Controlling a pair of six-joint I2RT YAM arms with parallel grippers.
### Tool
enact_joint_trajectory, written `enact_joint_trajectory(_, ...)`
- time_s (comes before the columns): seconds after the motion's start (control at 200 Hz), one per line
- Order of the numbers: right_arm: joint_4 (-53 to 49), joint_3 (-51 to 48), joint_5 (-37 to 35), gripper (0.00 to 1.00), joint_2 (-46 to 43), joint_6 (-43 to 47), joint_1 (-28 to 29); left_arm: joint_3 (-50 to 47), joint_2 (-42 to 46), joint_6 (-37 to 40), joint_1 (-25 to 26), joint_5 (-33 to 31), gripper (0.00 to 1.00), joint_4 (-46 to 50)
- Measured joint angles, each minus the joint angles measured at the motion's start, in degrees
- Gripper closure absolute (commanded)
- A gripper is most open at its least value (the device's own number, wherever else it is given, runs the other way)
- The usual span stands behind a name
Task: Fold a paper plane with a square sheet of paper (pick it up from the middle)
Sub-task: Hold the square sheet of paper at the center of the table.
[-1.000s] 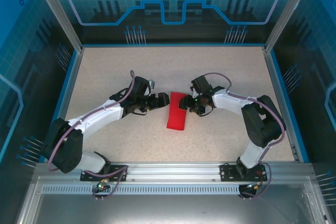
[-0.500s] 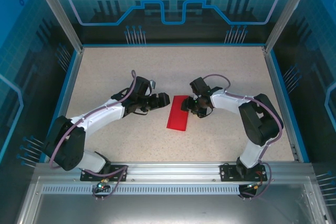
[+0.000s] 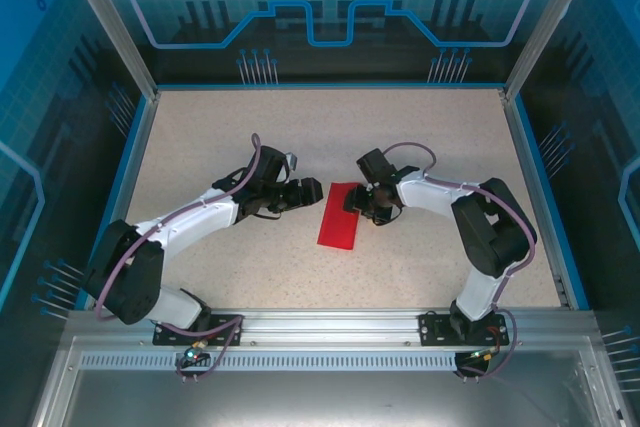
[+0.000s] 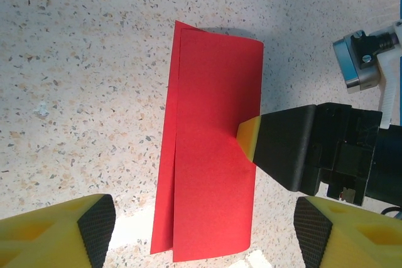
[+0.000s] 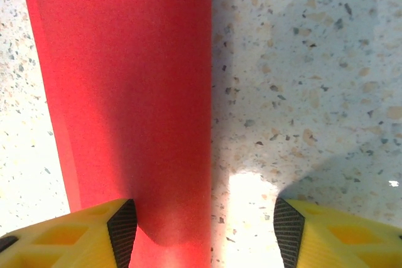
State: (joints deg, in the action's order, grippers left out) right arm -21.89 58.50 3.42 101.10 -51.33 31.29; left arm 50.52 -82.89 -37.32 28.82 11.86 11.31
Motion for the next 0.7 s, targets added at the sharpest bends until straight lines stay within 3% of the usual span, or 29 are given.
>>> enact_joint_trajectory(0.7, -0.59, 1.77, -3.69, 0.38, 1.57, -3.58, 2.10, 0.00, -0.66, 0.00, 0.00, 0.00, 0.26, -0.02)
